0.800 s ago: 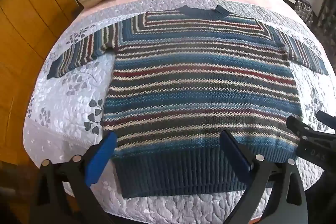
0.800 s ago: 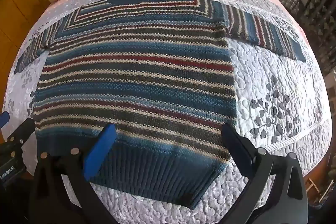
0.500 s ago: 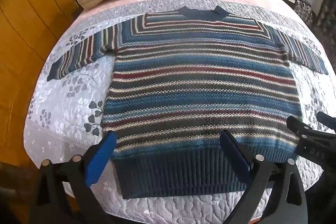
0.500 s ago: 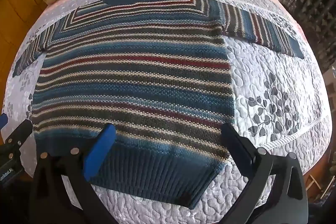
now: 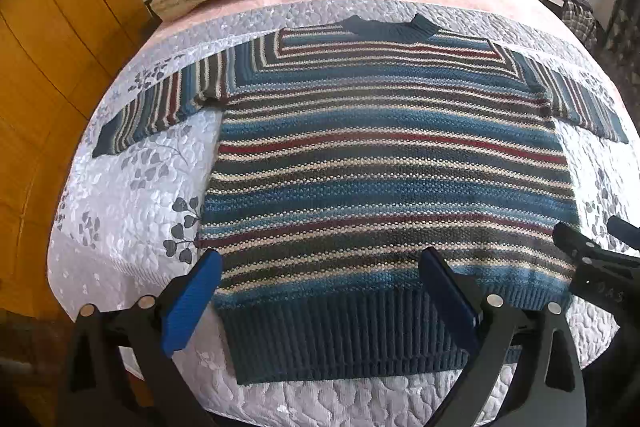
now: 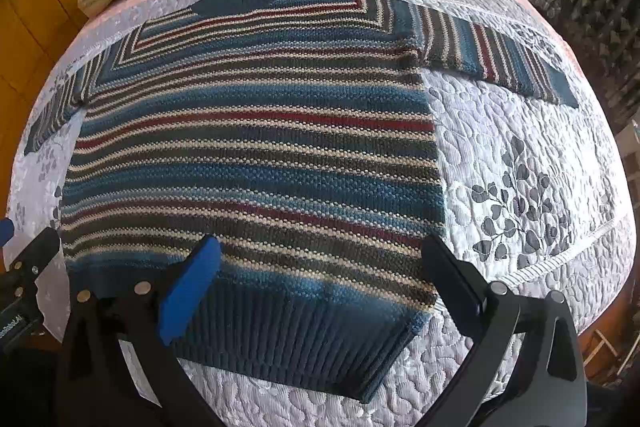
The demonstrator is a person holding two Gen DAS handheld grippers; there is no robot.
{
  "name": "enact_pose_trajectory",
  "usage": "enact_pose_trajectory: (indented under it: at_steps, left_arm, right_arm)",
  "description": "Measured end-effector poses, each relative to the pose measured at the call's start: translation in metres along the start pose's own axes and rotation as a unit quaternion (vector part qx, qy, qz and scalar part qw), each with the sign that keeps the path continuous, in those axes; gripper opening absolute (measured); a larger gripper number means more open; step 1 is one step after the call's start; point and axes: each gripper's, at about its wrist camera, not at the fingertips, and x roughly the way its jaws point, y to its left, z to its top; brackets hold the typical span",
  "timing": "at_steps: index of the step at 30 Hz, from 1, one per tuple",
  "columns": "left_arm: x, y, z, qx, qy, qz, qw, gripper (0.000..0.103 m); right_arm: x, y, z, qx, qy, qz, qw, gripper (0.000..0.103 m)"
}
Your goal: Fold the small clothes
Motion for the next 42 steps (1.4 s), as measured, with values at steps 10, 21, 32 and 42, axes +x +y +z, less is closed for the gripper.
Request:
enact_pose_trajectory:
  at_steps: [10, 21, 32, 42]
  left_arm:
    - [-0.0019, -0.0033, -0.0003, 0.004, -0.01, 0.005, 0.9999, 0.099]
    - [-0.0002, -0.0033, -0.0001, 0.0, -0.007, 0.001, 1.0, 0.099]
    - [0.0002, -0.0033, 0.0003, -0.001, -0.009, 0.001, 1.0, 0.099]
    - [0.0002, -0.0015, 0.0011, -0.004, -0.011, 0.0, 0.9999, 0.099]
  right_arm:
    - [0.0001, -0.0004, -0.0002, -0.002, -0.004, -0.006, 1.0, 0.1]
    - [-0.0012, -0.0015, 0.0016, 0.002, -0.004, -0.006, 1.0, 0.1]
    - [-0.0022, -0.0022, 0.0018, 0.0, -0.006, -0.008, 1.0, 0.1]
    - [-0.0048, -0.0034, 0.0024, -0.001, -0.011, -0.012, 1.0, 0.1]
